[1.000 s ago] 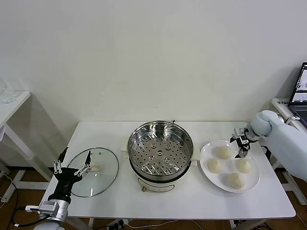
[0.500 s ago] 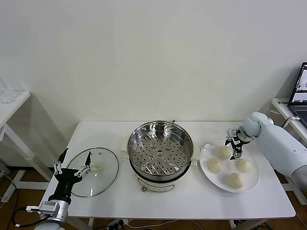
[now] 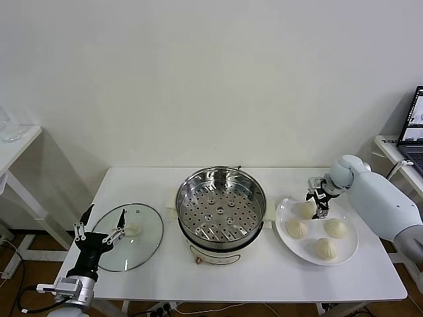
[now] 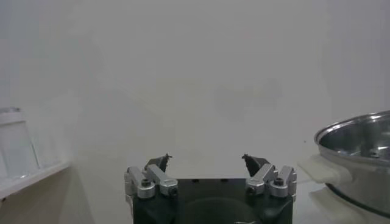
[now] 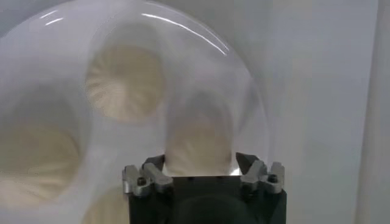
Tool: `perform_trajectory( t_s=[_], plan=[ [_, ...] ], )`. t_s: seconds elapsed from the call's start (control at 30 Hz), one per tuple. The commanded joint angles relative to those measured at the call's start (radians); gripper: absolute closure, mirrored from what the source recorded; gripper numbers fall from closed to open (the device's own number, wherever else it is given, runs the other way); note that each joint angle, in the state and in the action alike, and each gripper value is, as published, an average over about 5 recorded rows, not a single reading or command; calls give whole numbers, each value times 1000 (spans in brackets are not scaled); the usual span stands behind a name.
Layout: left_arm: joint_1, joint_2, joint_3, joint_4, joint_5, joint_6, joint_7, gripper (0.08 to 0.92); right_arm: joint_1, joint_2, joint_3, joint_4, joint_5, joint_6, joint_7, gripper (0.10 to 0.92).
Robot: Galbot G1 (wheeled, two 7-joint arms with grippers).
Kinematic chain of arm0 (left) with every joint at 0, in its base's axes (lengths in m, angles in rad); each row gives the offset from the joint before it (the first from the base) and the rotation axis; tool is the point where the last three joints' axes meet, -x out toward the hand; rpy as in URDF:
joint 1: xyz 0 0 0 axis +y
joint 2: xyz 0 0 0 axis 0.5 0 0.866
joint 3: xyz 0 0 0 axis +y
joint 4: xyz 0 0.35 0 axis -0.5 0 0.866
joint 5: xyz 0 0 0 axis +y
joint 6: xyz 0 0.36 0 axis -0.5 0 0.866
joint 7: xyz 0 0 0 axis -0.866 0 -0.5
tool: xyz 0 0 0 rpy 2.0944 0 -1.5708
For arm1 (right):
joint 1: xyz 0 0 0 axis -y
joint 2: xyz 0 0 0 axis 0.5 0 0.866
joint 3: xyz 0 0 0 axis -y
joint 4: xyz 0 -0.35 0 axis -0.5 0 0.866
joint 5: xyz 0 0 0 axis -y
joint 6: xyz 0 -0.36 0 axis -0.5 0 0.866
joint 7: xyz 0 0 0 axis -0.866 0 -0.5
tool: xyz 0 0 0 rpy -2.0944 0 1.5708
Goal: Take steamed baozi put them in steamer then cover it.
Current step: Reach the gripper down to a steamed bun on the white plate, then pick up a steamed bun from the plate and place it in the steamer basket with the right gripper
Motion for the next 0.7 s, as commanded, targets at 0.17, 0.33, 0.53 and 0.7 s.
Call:
perform_trajectory(
  t_s=[0.17, 0.33, 0.53, 0.7],
  plan=[
    [-1, -1, 1, 5, 1, -5, 1, 177, 1, 5, -2, -6, 0, 3, 3, 330],
    [-2, -3, 3, 7, 2, -6, 1, 177, 10, -14, -16, 19, 19, 4, -1, 342],
    [2, -2, 4, -2, 3, -4, 0, 177, 93, -132, -105, 180, 170, 32, -38, 346],
    [3, 1, 6, -7, 4, -1, -2, 177, 274, -249, -211, 378, 303, 155, -105, 347]
  ],
)
